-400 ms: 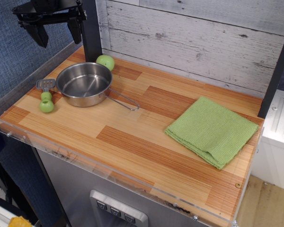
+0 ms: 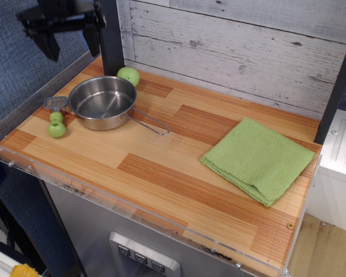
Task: Move the towel next to the pan.
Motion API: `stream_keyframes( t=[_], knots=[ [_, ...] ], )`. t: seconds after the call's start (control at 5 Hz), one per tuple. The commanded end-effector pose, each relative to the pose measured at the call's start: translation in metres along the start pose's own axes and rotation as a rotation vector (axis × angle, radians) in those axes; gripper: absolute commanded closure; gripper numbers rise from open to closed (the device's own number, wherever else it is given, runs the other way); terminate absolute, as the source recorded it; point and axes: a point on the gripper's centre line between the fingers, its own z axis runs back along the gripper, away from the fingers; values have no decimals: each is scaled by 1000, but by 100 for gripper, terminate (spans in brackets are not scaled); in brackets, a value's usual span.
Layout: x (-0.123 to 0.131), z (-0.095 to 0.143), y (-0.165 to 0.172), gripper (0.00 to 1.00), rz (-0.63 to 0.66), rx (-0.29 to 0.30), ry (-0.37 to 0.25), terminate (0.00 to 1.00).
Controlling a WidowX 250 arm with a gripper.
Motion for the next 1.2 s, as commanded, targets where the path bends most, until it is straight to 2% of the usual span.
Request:
stream_keyframes(
  t=[0.0,0.2,0.6,1.0],
  knots=[
    [-19,32,-93,0,-114,-84,-25,0],
    [-46,32,-122,0,-171,-110,-5,0],
    [-113,15,-149,0,-353,-130,35,0],
    [-155,10,-178,0,-483,-158,27,0]
  ],
)
